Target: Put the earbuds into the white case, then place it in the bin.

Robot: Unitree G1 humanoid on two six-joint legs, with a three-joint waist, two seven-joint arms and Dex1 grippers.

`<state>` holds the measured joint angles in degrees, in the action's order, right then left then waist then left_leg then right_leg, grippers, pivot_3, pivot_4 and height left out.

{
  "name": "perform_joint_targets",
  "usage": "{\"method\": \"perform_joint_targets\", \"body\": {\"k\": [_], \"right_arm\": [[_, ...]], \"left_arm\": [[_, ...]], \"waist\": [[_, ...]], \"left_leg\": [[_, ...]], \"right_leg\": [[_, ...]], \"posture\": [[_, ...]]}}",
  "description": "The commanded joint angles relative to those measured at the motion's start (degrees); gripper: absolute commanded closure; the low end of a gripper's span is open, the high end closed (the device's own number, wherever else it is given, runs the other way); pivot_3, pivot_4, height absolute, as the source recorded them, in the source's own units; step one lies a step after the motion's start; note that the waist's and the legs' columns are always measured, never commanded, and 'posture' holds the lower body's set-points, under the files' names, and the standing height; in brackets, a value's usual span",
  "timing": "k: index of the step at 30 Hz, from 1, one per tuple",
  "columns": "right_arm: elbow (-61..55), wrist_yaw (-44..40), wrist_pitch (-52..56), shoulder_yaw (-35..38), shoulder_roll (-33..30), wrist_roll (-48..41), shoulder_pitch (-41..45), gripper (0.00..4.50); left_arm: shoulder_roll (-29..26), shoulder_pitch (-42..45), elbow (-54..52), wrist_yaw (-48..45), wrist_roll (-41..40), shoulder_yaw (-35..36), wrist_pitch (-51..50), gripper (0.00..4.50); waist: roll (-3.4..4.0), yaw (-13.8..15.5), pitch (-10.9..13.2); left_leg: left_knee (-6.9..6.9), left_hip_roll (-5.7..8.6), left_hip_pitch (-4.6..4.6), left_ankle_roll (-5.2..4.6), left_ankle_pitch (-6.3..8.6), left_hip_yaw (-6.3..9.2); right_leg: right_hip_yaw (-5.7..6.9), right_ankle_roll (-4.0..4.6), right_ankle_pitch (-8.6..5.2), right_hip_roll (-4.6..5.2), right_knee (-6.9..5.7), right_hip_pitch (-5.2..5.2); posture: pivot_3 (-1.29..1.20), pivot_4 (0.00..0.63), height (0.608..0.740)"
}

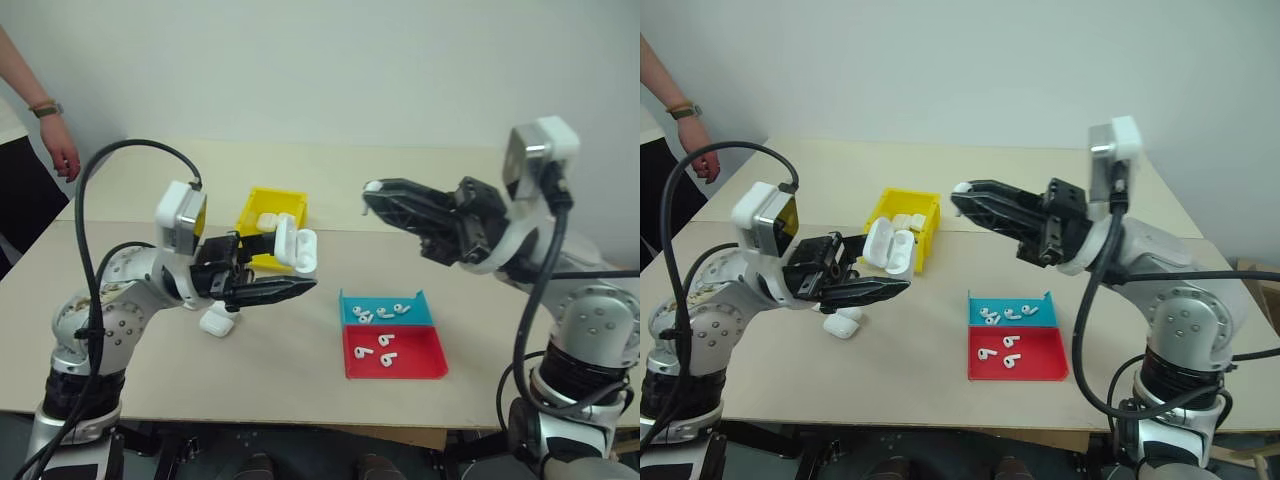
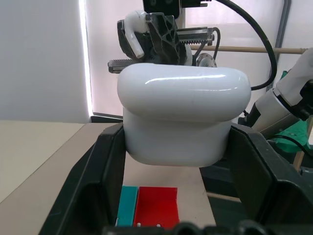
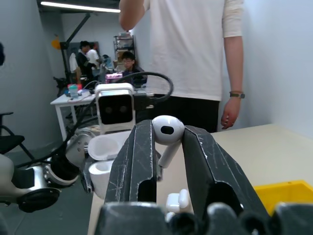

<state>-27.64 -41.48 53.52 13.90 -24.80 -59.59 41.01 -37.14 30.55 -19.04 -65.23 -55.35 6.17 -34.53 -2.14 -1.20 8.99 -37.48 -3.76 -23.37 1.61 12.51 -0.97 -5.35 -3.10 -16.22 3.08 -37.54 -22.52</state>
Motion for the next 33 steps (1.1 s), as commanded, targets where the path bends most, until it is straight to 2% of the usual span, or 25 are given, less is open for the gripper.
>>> {"method": "perform_joint_targets", "body": {"k": [1, 13, 24, 31, 33], "right_arm": [[-1.5, 0.4, -3.2, -2.3, -0.2, 0.8, 1.3, 3.87], [-1.3, -0.2, -9.1, -9.9, -0.6, 6.7, 0.4, 3.87], [-0.6, -1.1, -10.5, -11.9, -1.6, 9.1, 0.8, 3.87], [-0.5, -4.9, -12.2, -13.8, -3.7, 11.3, -0.2, 3.87], [-0.7, -6.1, -12.6, -14.5, -4.4, 11.8, -0.5, 3.16]], "left_arm": [[0.4, 1.7, 0.1, -1.3, 0.6, -0.2, 1.3, 1.72], [1.6, 4.1, 2.9, -3.8, 3.3, -1.4, 2.3, 1.72], [2.6, 4.6, 3.1, -3.8, 4.3, -1.7, 2.6, 1.72], [2.7, 4.4, 2.9, -3.3, 4.6, -1.6, 2.7, 1.72], [2.9, 4.3, 2.9, -3.1, 4.9, -1.6, 2.9, 1.72]], "waist": [[0.00, 0.0, 0.0], [0.01, 0.1, 0.0], [0.01, 0.1, 0.0], [0.01, 0.1, 0.0], [0.01, 0.1, 0.0]], "left_leg": [[0.00, 0.00, 0.00, 0.00, 0.00, 0.00], [0.01, 0.00, -0.12, 0.00, 0.00, 0.01], [0.01, 0.00, -0.40, 0.00, 0.00, 0.01], [0.01, 0.00, -0.48, 0.00, 0.00, 0.01], [0.01, 0.00, -0.48, 0.00, 0.00, 0.01]], "right_leg": [[0.00, 0.00, 0.00, 0.00, 0.00, 0.00], [0.01, 0.00, 0.00, 0.00, 0.00, -0.13], [0.00, 0.00, 0.00, 0.00, -0.05, -0.44], [-0.01, 0.00, 0.00, 0.00, -0.05, -0.53], [-0.01, 0.00, 0.00, 0.00, -0.05, -0.53]], "posture": [[0.00, 0.150, 0.740], [0.00, 0.150, 0.740], [0.00, 0.150, 0.740], [0.00, 0.150, 0.740], [0.00, 0.150, 0.740]]}}
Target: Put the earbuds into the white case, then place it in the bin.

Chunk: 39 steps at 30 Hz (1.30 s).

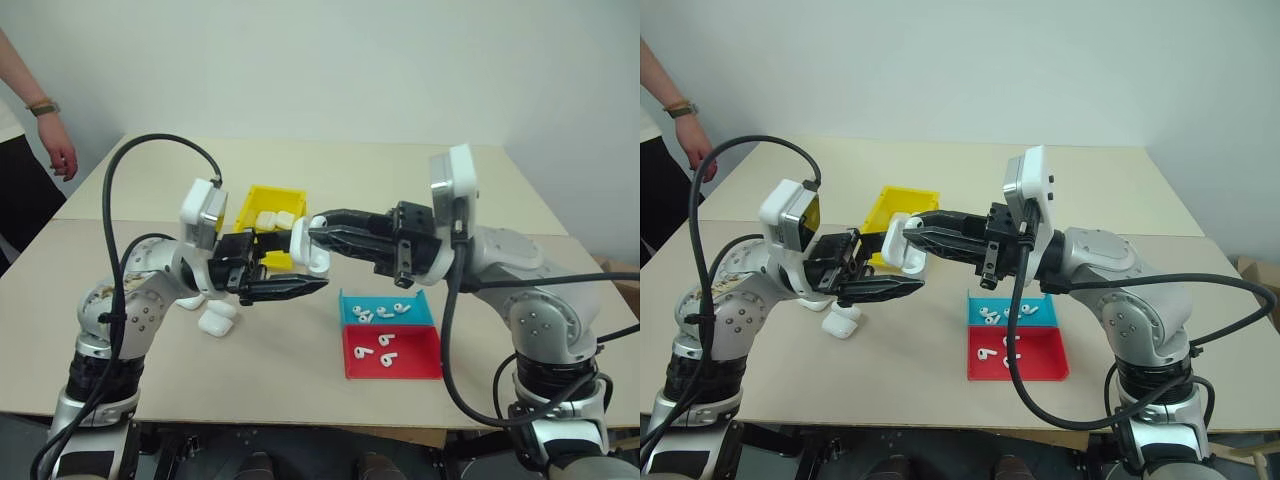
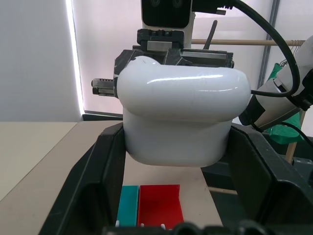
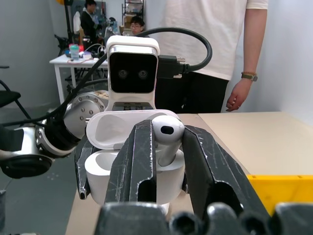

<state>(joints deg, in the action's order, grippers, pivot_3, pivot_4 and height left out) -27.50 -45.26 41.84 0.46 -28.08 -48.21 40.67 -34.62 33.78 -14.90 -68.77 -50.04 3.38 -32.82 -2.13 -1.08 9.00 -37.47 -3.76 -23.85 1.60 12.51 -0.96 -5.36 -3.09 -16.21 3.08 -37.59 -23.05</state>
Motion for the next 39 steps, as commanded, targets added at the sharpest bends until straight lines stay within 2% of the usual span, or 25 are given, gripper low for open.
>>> {"method": "perform_joint_targets", "body": {"k": [1, 5, 11, 14, 17, 21, 25, 33, 39], "right_arm": [[-0.9, -2.6, -1.1, -1.3, -1.4, 0.6, -0.2, 2.95], [-0.5, -3.2, -1.4, -1.5, -1.8, 1.4, 0.2, 1.65], [1.1, -3.7, -1.3, 1.1, -2.7, 0.3, 1.7, 1.65], [5.4, -6.0, -1.6, 4.5, -5.8, -0.2, 3.7, 1.65], [8.9, -8.7, -2.9, 4.9, -8.9, 1.3, 5.0, 1.65], [18.3, -19.6, -10.0, -1.2, -16.3, 11.7, 7.0, 1.65], [27.3, -27.0, -23.8, -12.7, -19.8, 28.4, 9.3, 1.65], [44.3, -32.4, -41.5, -25.4, -16.6, 48.1, 15.1, 1.65], [52.0, -34.3, -47.7, -27.2, -14.3, 53.5, 16.3, 1.65]], "left_arm": [[0.5, 1.1, -1.3, 0.4, -0.3, 1.2, 1.3, 1.72], [1.0, 1.0, -1.1, 0.5, 0.2, 1.3, 1.6, 1.72], [1.3, 0.8, -0.6, 0.4, 0.6, 1.6, 1.8, 1.72], [0.6, 0.0, -0.1, 0.1, 0.9, 2.2, 2.0, 1.72], [0.1, -0.7, -0.1, 0.0, 1.0, 2.6, 2.1, 1.72], [-0.3, -3.1, -1.5, 1.0, 1.1, 3.9, 2.6, 1.72], [-0.6, -5.5, -3.2, 1.4, 1.0, 4.5, 3.6, 1.72], [1.4, -11.6, -4.4, 1.8, 3.9, 4.7, 9.7, 1.72], [1.1, -15.0, -5.4, 1.5, 5.3, 4.4, 11.4, 1.72]], "waist": [[0.00, 0.0, 0.0], [0.00, 0.0, 0.0], [0.00, 0.0, 0.0], [0.00, 0.1, 0.0], [0.01, 0.1, 0.0], [0.02, 0.0, 0.0], [0.04, -0.2, 0.0], [0.10, -0.4, 0.1], [0.11, -0.1, 0.1]], "left_leg": [[0.00, 0.00, 0.00, 0.00, 0.00, 0.00], [0.00, 0.00, 0.00, 0.00, 0.00, 0.00], [0.00, 0.00, 0.00, 0.00, 0.00, 0.00], [0.00, 0.00, 0.00, 0.00, 0.00, 0.00], [0.00, 0.01, 0.00, 0.00, 0.00, -0.01], [0.01, 0.00, 0.00, 0.00, 0.00, -0.02], [0.01, -0.02, 0.02, 0.00, 0.00, -0.06], [0.01, -0.01, 0.00, 0.01, 0.00, -0.10], [0.01, 0.00, 0.00, 0.01, 0.00, -0.11]], "right_leg": [[0.00, 0.00, 0.00, 0.00, 0.00, 0.00], [0.00, 0.00, 0.00, 0.00, 0.00, -0.01], [-0.01, 0.00, 0.00, 0.00, 0.00, 0.00], [0.00, 0.00, 0.00, 0.00, 0.00, 0.00], [-0.01, 0.00, 0.00, 0.00, 0.02, 0.00], [-0.02, 0.00, 0.00, 0.00, 0.05, -0.01], [-0.04, 0.00, 0.00, -0.01, 0.01, -0.04], [-0.07, 0.01, 0.01, 0.00, 0.01, -0.10], [-0.07, 0.02, 0.01, 0.01, 0.01, -0.08]], "posture": [[0.00, 0.150, 0.740], [0.00, 0.150, 0.740], [0.00, 0.150, 0.740], [0.00, 0.150, 0.740], [0.00, 0.150, 0.740], [0.00, 0.150, 0.740], [0.00, 0.150, 0.740], [0.00, 0.150, 0.740], [0.00, 0.150, 0.740]]}}
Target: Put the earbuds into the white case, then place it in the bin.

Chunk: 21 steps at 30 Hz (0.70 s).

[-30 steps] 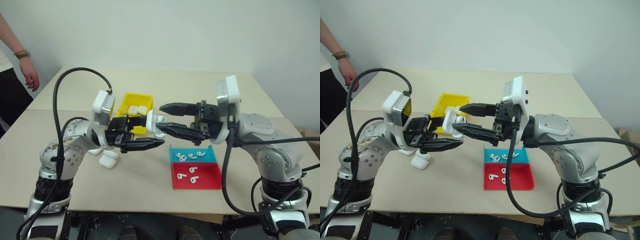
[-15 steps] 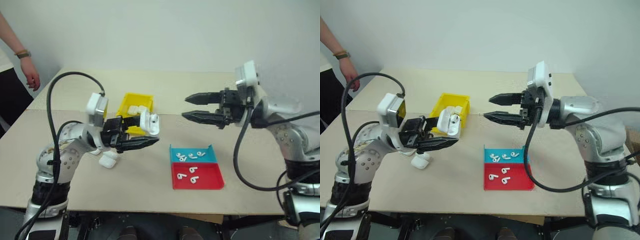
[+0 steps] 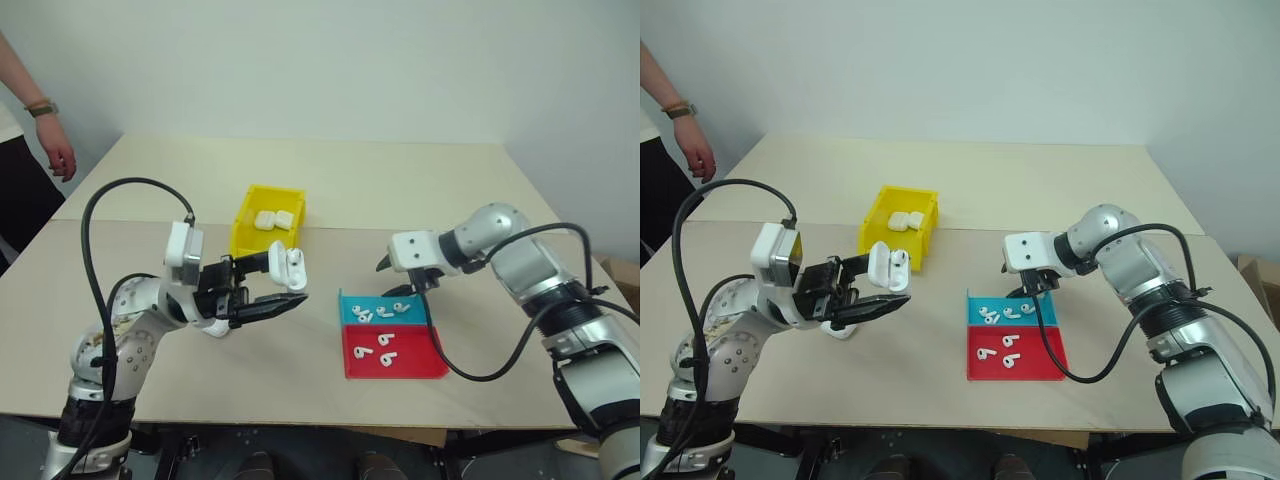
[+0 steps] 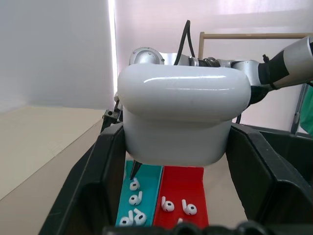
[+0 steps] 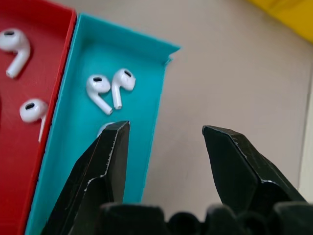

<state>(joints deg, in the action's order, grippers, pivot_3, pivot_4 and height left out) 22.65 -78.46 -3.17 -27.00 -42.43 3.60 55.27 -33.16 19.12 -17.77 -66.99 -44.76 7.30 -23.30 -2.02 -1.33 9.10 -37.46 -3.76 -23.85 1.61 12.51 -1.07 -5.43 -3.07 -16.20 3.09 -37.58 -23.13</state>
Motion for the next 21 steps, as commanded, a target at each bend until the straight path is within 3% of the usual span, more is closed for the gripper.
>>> {"method": "perform_joint_targets", "body": {"k": [1, 21], "right_arm": [[2.7, -1.5, -3.3, 0.2, 0.3, 2.3, 1.8, 1.65], [10.7, -2.7, -12.2, -1.4, 1.8, 12.2, 0.7, 1.65]], "left_arm": [[-0.4, -0.6, -2.8, -0.3, -0.1, 0.5, 1.9, 1.72], [-1.2, -1.7, -4.8, 0.1, -1.0, 0.7, 1.6, 1.72]], "waist": [[0.01, 0.2, 0.0], [0.08, 0.2, 0.0]], "left_leg": [[0.00, 0.00, 0.00, 0.00, 0.00, 0.00], [-0.01, 0.00, 0.03, 0.01, 0.00, 0.00]], "right_leg": [[0.01, 0.00, 0.00, 0.00, 0.00, 0.00], [0.00, 0.01, 0.01, 0.00, -0.05, 0.01]], "posture": [[0.00, 0.150, 0.740], [0.00, 0.150, 0.740]]}}
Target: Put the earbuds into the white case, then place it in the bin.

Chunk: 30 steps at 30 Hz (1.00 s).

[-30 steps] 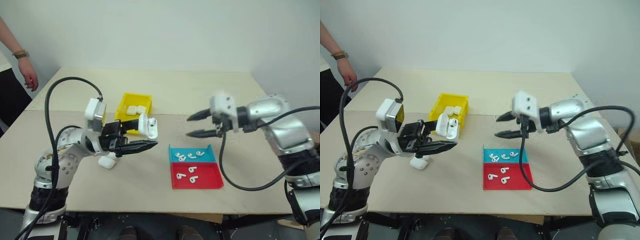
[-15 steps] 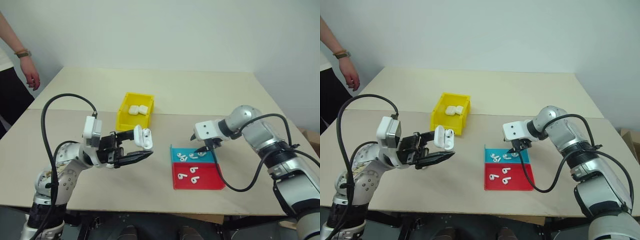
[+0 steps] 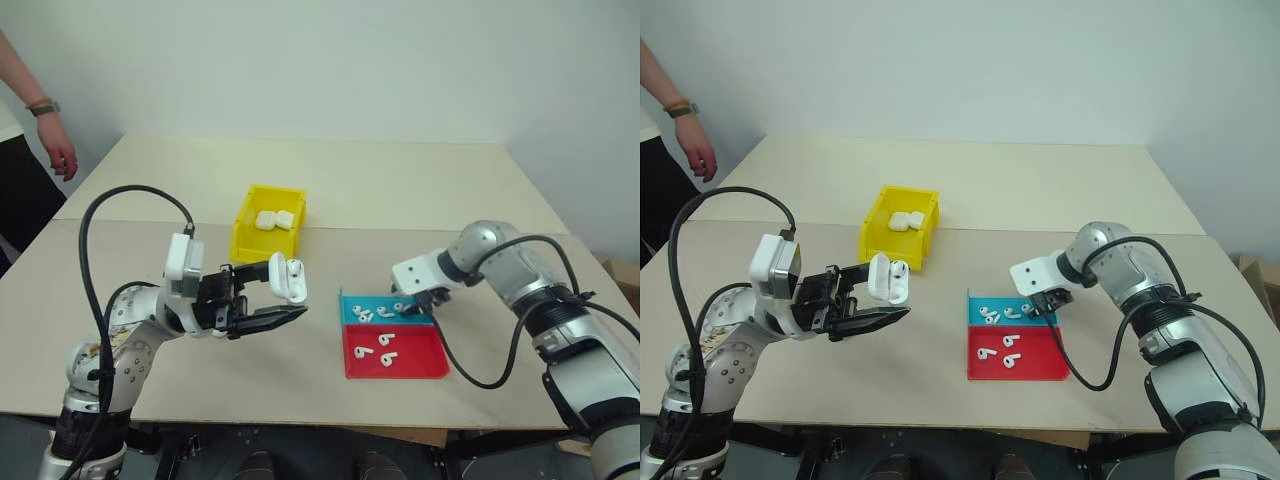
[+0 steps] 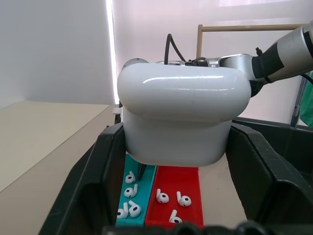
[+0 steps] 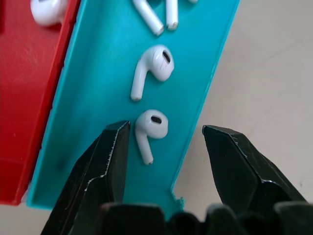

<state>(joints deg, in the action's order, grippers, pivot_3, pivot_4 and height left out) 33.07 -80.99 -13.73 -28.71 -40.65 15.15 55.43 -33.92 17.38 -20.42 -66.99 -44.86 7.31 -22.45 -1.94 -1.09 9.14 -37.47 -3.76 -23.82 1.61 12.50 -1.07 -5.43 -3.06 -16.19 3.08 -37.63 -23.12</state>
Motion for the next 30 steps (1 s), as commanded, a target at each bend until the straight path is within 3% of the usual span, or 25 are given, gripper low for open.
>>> {"method": "perform_joint_targets", "body": {"k": [1, 6, 9, 14, 22, 25, 30], "right_arm": [[0.4, -0.2, -1.8, 0.3, 0.1, 0.8, 0.5, 1.65], [0.5, -0.5, -2.1, 0.4, 0.6, 1.0, 0.1, 1.65], [0.4, -0.9, -2.2, 0.2, 0.5, 1.1, -0.3, 2.19], [0.2, -1.1, -2.0, 0.1, 0.5, 1.7, -0.9, 3.87], [-1.0, -1.9, 0.2, 1.2, 0.7, 0.4, -1.3, 3.88], [-3.2, -4.2, 4.5, 4.0, 0.2, -3.8, -1.8, 3.88], [-11.1, -7.9, 20.8, 13.6, -0.6, -17.7, -3.4, 3.88]], "left_arm": [[-0.5, 0.0, -2.2, 0.1, -0.9, 0.7, 0.8, 1.72], [-0.3, 0.0, -2.2, 0.5, -0.8, 0.6, 0.8, 1.72], [-0.3, 0.0, -2.3, 0.6, -0.7, 0.5, 0.8, 1.72], [-0.4, 0.0, -2.3, 0.8, -0.8, 0.6, 0.8, 1.72], [-0.9, 0.3, -2.2, 0.8, -1.5, 1.1, 0.4, 1.72], [-1.1, 0.9, -1.8, 0.5, -1.7, 1.1, 0.2, 1.72], [-0.9, 2.3, -0.9, 0.2, -2.1, 1.0, 0.2, 1.72]], "waist": [[0.00, 0.0, 0.0], [0.00, -0.1, 0.0], [0.00, -0.1, 0.0], [0.00, -0.1, 0.0], [0.00, 0.0, 0.0], [0.00, 0.0, 0.0], [0.05, 0.1, 0.0]], "left_leg": [[0.00, 0.00, 0.01, 0.00, 0.00, 0.00], [-0.01, 0.00, 0.07, 0.00, 0.00, 0.00], [-0.02, -0.01, 0.09, 0.00, 0.00, 0.00], [-0.02, 0.00, 0.09, 0.00, 0.00, 0.00], [-0.06, -0.01, 0.10, 0.00, 0.00, 0.01], [-0.06, -0.01, 0.10, 0.00, 0.00, 0.01], [-0.06, 0.00, 0.06, 0.00, 0.00, 0.02]], "right_leg": [[0.00, 0.00, 0.00, 0.00, 0.00, 0.00], [0.00, 0.00, 0.00, 0.00, -0.01, 0.07], [0.00, 0.01, 0.00, 0.00, -0.02, 0.09], [0.00, 0.00, 0.00, 0.00, -0.02, 0.09], [0.01, 0.01, 0.00, 0.00, -0.04, 0.12], [0.01, 0.00, 0.00, 0.00, -0.04, 0.12], [0.01, 0.01, 0.00, 0.00, -0.04, 0.10]], "posture": [[0.00, 0.150, 0.740], [0.00, 0.150, 0.740], [0.00, 0.150, 0.740], [0.00, 0.150, 0.740], [0.00, 0.150, 0.740], [0.00, 0.150, 0.740], [0.00, 0.150, 0.740]]}}
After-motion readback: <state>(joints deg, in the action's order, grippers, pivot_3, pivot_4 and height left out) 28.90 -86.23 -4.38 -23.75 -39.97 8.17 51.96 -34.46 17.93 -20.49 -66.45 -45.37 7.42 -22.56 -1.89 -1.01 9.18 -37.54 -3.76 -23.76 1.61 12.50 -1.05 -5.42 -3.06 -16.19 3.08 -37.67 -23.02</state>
